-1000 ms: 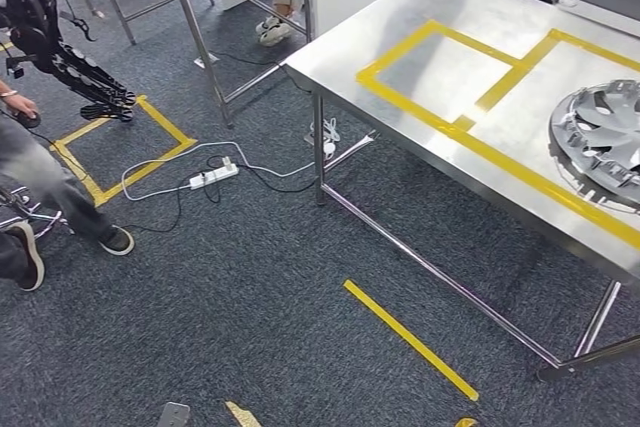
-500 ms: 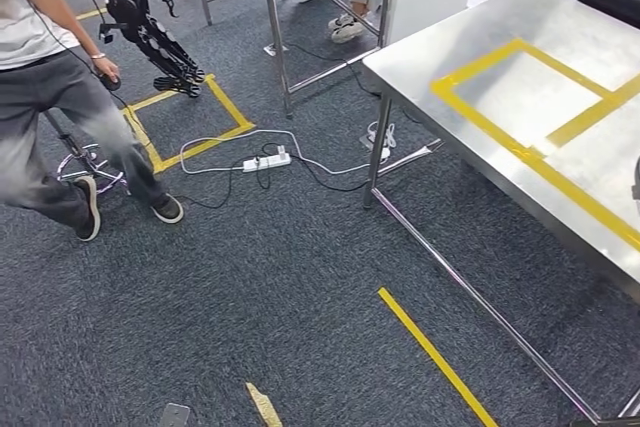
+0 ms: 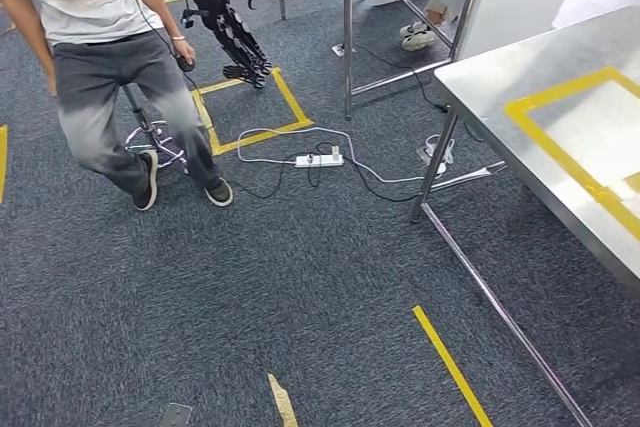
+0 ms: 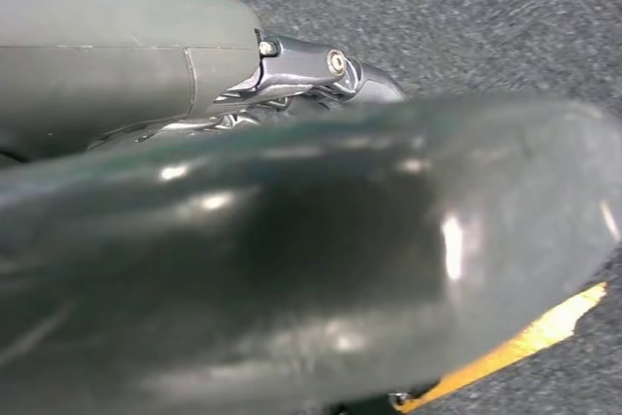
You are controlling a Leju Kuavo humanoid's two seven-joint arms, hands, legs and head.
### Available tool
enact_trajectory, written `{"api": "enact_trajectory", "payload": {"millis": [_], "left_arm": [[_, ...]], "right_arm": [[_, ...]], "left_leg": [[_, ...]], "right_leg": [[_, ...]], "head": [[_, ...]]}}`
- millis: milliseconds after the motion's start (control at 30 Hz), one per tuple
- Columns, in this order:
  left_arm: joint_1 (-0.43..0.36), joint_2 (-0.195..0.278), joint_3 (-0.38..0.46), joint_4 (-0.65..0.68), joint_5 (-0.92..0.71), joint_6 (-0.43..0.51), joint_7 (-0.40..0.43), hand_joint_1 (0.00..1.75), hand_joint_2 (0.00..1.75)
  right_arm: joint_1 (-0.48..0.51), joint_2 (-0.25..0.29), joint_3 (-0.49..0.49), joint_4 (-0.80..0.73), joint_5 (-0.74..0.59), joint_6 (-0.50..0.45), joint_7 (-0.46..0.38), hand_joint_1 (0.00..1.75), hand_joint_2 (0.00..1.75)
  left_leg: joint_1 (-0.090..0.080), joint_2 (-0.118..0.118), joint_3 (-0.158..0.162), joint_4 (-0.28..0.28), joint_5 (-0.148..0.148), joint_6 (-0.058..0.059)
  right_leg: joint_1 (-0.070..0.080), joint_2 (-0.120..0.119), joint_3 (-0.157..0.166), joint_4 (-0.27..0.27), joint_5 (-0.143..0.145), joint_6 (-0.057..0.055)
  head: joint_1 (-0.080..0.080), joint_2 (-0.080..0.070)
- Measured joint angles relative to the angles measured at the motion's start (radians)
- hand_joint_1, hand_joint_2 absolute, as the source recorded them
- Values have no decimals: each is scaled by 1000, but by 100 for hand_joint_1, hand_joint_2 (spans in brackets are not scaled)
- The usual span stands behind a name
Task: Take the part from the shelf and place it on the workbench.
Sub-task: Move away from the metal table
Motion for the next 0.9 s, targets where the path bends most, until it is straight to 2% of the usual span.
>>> {"api": "enact_trajectory", "payload": {"millis": [33,67,133,167,200,233,267,300,367,433,467,500,533,600,633,667,700,733,767,800,833,867,900], "left_arm": [[2,0,0,0,-3,0,2,0,0],[2,1,0,0,-5,-1,5,0,0],[0,1,0,0,-7,-3,7,0,0],[-2,1,0,0,-7,-4,8,0,0],[-2,1,0,0,-7,-4,8,0,0],[-1,1,0,0,-7,-4,8,0,0],[1,1,0,0,-8,-4,8,0,0],[2,1,0,0,-8,-4,8,0,0],[1,1,0,0,-8,-5,8,0,0],[-2,1,0,0,-9,-5,7,0,0],[-2,2,0,0,-10,-5,7,0,0],[-1,2,1,0,-10,-5,7,0,0],[1,3,1,0,-11,-5,7,0,0],[1,5,2,0,-16,-6,7,0,0],[-1,5,2,1,-19,-7,7,0,0],[-3,5,2,1,-21,-8,7,0,0],[-4,5,2,1,-22,-9,7,0,0],[-3,6,2,2,-23,-9,8,0,0],[-2,6,2,2,-23,-9,8,0,0],[-2,6,2,2,-23,-9,8,0,0],[-1,7,2,3,-23,-9,8,0,0],[-2,7,2,3,-24,-9,8,0,0],[-3,7,2,3,-24,-9,8,0,0]], "right_arm": [[0,0,5,0,6,0,1,0,0],[-1,-1,10,0,10,1,2,0,0],[1,-1,15,1,12,2,3,0,0],[2,-1,16,1,11,2,4,0,0],[3,-2,16,1,10,2,5,0,0],[2,-2,16,1,8,2,5,0,0],[1,-3,16,1,6,2,5,0,0],[0,-3,16,1,5,2,4,0,0],[-1,-3,16,1,2,4,2,0,0],[-1,-3,16,2,0,6,3,0,0],[-2,-3,16,2,0,8,3,0,0],[-5,-3,16,2,0,9,3,0,0],[-7,-3,16,2,0,10,3,0,0],[-9,-3,16,2,-1,12,2,0,0],[-8,-3,16,2,-1,13,2,0,0],[-7,-3,16,3,-1,14,2,0,0],[-5,-3,16,3,-1,15,2,0,0],[-4,-3,16,4,-1,15,1,0,0],[-2,-3,16,4,-1,16,1,0,0],[-1,-3,16,4,-2,16,1,0,0],[-1,-3,15,4,-2,16,0,0,0],[-1,-3,15,4,-2,17,0,0,0],[-1,-4,15,5,-2,17,-1,0,0]], "left_leg": [[0,10,-3,6,-4,-5],[-1,32,-12,26,-19,-11],[-1,90,-54,123,-77,-21],[2,106,-83,189,-108,-26],[5,113,-105,241,-127,-30],[9,117,-115,265,-129,-33],[11,121,-106,251,-112,-34],[13,128,-80,202,-81,-35],[9,171,-13,71,-27,-30],[0,203,17,4,-14,-18],[-4,201,17,-1,-17,-11],[-4,189,16,-2,-16,-3],[-4,177,17,-6,-14,4],[-1,154,20,-13,-8,18],[0,143,19,-14,-7,23],[0,131,18,-14,-6,27],[-1,117,17,-13,-6,29],[-2,103,18,-13,-7,30],[-2,88,19,-13,-7,30],[-3,73,20,-12,-7,30],[-2,58,21,-11,-7,29],[-3,44,20,-8,-8,27],[-3,31,17,-4,-9,23]], "right_leg": [[0,-13,3,-4,3,-6],[-1,-27,5,-9,6,-12],[-1,-60,8,-14,8,-20],[1,-77,9,-14,6,-22],[1,-94,9,-14,5,-23],[2,-110,9,-14,4,-23],[2,-124,10,-14,2,-22],[2,-136,13,-14,0,-21],[5,-160,19,-12,-6,-13],[10,-182,23,-11,-13,-2],[11,-192,25,-12,-15,3],[11,-203,29,-13,-17,9],[8,-199,29,-10,-23,14],[4,-153,6,42,-61,23],[3,-119,-22,99,-91,24],[3,-97,-57,169,-121,23],[3,-84,-91,232,-142,23],[4,-78,-114,269,-146,22],[4,-75,-120,268,-129,20],[4,-70,-107,230,-95,18],[3,-55,-81,164,-54,15],[1,-30,-53,98,-23,12],[-1,-7,-29,46,-5,10]], "head": [[-1,0],[-3,0],[-7,0],[-9,0],[-9,0],[-9,0],[-9,0],[-9,0],[-9,0],[-8,0],[-7,0],[-7,0],[-7,0],[-2,0],[1,0],[3,0],[3,0],[4,0],[4,0],[3,0],[4,0],[4,0],[3,0]]}}
